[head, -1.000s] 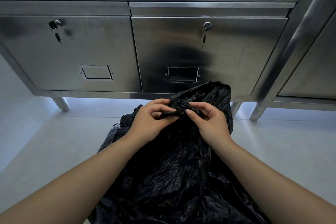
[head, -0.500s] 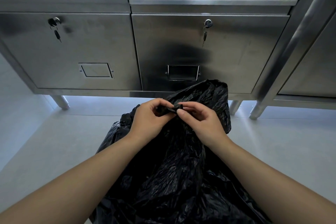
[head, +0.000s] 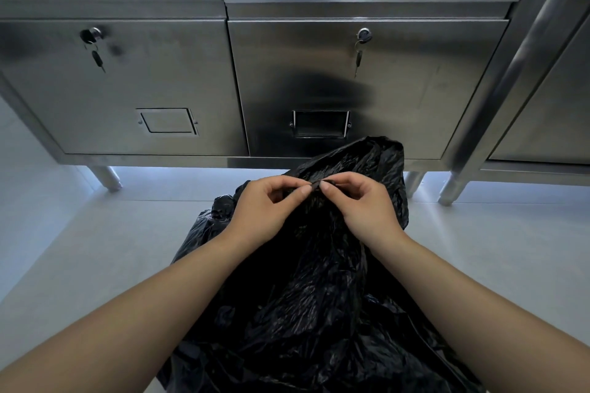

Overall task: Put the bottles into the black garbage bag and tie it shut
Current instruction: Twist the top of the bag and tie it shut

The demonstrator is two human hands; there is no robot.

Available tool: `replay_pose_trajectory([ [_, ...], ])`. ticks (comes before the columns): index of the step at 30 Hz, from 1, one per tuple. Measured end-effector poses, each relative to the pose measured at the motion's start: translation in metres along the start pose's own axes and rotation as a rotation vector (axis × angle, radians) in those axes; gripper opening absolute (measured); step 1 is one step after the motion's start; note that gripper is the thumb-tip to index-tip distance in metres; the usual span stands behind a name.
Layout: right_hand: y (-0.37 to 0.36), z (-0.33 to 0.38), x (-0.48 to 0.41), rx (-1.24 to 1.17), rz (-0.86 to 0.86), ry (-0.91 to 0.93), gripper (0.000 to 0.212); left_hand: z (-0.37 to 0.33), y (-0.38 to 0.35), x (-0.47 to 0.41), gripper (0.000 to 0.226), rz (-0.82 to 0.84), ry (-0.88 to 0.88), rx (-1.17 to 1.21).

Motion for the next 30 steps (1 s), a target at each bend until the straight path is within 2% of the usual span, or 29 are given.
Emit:
replay_pose_trajectory([
  [2, 0.002, -0.002, 0.000, 0.013, 0.014, -0.027, 0.008, 0.000, 0.002, -0.002, 0.015, 0.000, 0.003, -0.030],
  [9, 0.014, -0.011, -0.004, -0.018, -0.030, -0.158, 0.013, 0.004, 0.013, -0.004, 0.015, 0.002, 0.033, -0.022],
  [15, 0.010, -0.007, -0.004, 0.035, -0.024, -0.137, 0.009, 0.006, 0.008, 0.001, 0.028, 0.099, 0.053, -0.056],
  [17, 0.008, -0.006, -0.004, 0.066, -0.045, -0.117, 0.008, 0.005, 0.002, 0.001, 0.025, 0.120, 0.063, -0.105],
  [19, 0.007, -0.005, -0.004, 0.088, -0.055, -0.090, 0.008, 0.002, -0.002, 0.001, 0.021, 0.120, 0.023, -0.163],
  [23, 0.004, -0.003, -0.002, 0.101, -0.051, -0.046, 0.006, -0.003, -0.011, 0.005, 0.037, 0.129, -0.087, -0.171],
  [25, 0.004, -0.003, -0.001, 0.094, -0.042, -0.039, 0.003, -0.002, -0.012, 0.006, 0.034, 0.089, -0.128, -0.175],
  [27, 0.005, -0.006, -0.001, 0.058, 0.029, -0.058, 0.006, -0.001, -0.009, 0.003, 0.029, 0.038, -0.131, -0.129],
  [30, -0.002, -0.015, 0.003, 0.062, 0.240, -0.102, 0.025, 0.001, -0.002, -0.002, 0.028, -0.030, -0.115, -0.071],
])
Point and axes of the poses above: each hand's wrist, its own x-axis away from the middle knuckle, its own y-axis out of the back of the hand, z = x × y, the point moved 3 cm from there along -x, towards the middle knuckle, and after that the axes turned 1 degree about z, right-handed, at the moved point
